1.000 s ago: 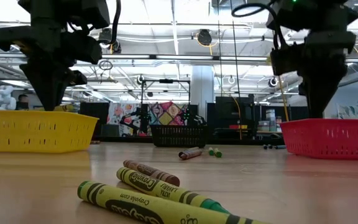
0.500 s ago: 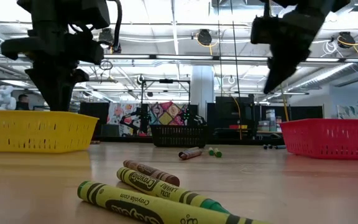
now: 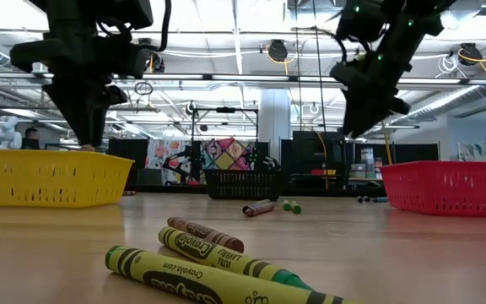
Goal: Sort crayons
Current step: Put the blue crayon into the black bin
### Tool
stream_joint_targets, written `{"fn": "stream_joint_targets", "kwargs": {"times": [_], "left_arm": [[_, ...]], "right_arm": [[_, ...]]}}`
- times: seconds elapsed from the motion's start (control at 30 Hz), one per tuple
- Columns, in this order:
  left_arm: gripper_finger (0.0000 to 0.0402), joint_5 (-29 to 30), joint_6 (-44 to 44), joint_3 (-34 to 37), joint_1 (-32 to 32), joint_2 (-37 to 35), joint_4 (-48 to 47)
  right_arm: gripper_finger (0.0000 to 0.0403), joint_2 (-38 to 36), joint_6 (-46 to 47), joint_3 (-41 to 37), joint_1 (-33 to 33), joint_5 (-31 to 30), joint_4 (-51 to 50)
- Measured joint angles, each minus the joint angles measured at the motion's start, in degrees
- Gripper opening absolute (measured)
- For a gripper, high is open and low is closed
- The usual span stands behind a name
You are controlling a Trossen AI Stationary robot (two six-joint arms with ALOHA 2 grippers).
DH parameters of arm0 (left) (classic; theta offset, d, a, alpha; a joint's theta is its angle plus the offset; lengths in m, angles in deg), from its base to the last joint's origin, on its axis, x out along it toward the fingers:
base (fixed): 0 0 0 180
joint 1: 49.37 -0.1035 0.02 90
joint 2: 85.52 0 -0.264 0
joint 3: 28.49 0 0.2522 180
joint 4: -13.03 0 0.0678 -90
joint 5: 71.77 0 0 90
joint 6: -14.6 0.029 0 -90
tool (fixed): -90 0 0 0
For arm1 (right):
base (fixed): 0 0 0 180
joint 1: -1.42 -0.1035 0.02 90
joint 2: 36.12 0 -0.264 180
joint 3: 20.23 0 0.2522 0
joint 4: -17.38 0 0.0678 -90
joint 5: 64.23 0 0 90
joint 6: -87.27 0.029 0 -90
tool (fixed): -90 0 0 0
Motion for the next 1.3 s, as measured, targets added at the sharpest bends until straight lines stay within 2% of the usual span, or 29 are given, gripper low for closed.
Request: {"fn": "stream_joint_targets", "kwargs": {"times": [0.27, 0.37, 0.63, 0.93, 1.1, 1.3], "left_arm": [[0.01, 0.0, 3.0, 0.0, 0.0, 0.0, -2.0], [0.01, 0.5, 3.0, 0.0, 0.0, 0.0, -2.6], [0.01, 0.9, 2.6, 0.0, 0.0, 0.0, -3.1], [0.01, 0.9, 2.4, 0.0, 0.0, 0.0, -2.8], [0.01, 0.9, -0.3, 0.0, 0.0, 0.0, -2.8], [0.01, 0.9, -0.6, 0.0, 0.0, 0.0, -2.8]], "right_arm": [[0.0116, 0.0, -0.9, 0.0, 8.8, 0.1, -2.5], [0.0116, 0.0, -10.5, 0.0, 10.7, 1.4, -2.4], [0.0116, 0.0, -42.6, 0.0, 15.5, 11.9, -2.4], [0.0116, 2.1, -70.4, 0.0, 20.7, 12.1, -4.9], [0.0116, 5.6, -80.1, 0.0, 22.4, 12.1, -5.8], [0.0116, 9.4, -83.7, 0.0, 22.8, 12.1, -6.0]]}}
